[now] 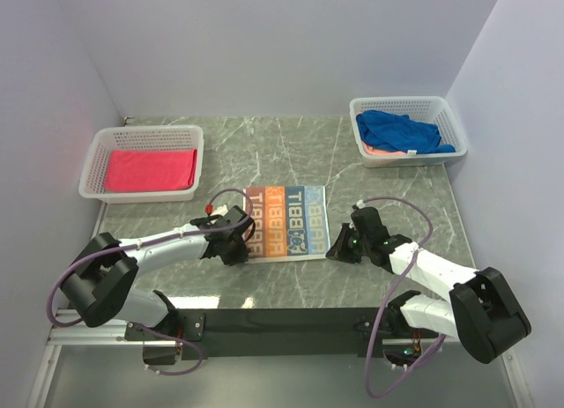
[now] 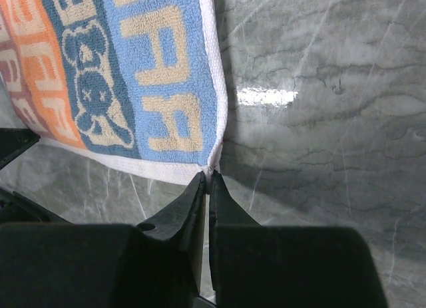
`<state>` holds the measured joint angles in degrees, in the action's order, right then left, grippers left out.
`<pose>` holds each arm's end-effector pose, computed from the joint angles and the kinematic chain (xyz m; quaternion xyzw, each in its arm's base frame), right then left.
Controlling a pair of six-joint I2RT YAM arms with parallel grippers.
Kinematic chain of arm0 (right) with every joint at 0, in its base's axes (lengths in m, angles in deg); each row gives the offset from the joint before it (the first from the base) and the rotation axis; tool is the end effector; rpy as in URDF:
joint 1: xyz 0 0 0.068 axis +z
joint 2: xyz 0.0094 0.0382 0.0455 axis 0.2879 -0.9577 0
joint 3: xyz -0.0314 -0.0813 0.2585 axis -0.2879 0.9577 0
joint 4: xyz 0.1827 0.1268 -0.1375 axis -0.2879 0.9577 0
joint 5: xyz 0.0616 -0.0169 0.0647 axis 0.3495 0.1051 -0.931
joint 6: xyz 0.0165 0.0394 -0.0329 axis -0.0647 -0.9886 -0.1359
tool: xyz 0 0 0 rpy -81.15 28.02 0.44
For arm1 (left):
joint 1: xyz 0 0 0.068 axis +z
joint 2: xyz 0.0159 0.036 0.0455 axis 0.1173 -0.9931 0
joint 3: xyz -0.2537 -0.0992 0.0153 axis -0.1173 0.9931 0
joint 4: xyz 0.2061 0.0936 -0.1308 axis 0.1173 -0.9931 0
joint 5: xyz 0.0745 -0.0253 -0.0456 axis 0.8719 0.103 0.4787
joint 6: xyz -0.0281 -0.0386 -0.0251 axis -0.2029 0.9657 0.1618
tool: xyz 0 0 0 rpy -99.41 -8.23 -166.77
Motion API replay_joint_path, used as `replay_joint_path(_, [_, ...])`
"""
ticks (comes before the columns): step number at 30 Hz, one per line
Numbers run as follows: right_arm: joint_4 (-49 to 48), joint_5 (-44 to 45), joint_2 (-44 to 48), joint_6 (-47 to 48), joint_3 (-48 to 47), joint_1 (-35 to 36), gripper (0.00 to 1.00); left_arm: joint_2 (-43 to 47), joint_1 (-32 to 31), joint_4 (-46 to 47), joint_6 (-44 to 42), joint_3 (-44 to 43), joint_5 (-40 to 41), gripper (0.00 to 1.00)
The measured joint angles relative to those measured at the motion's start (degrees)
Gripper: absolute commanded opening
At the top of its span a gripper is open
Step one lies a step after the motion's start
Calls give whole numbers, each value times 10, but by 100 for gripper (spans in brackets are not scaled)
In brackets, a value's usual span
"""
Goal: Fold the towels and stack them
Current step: Fold the towel
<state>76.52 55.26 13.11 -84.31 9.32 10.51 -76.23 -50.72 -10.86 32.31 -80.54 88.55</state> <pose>0.1718 0.0973 0.1450 0.0885 0.9342 0.2752 0.2092 0.1752 -0.1612 0.1577 -0.2324 0.9505 -0.1166 0.1700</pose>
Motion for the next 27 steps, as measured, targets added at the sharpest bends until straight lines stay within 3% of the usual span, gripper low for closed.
replay_joint_path(2, [1, 1, 0, 0, -1, 0, 4, 0, -2, -1, 1, 0, -3, 1])
replay_joint_path(13, [27, 7, 22, 1, -19, 2, 4, 29, -7, -36, 0, -7, -3, 1])
replay_joint_path(20, [61, 19, 45, 14, -71, 3, 3, 57, -6, -82, -18, -68, 10, 1])
replay_joint_path(27, [92, 35, 38, 32, -121, 0, 0, 40, 54, -107, -80, -138, 17, 1])
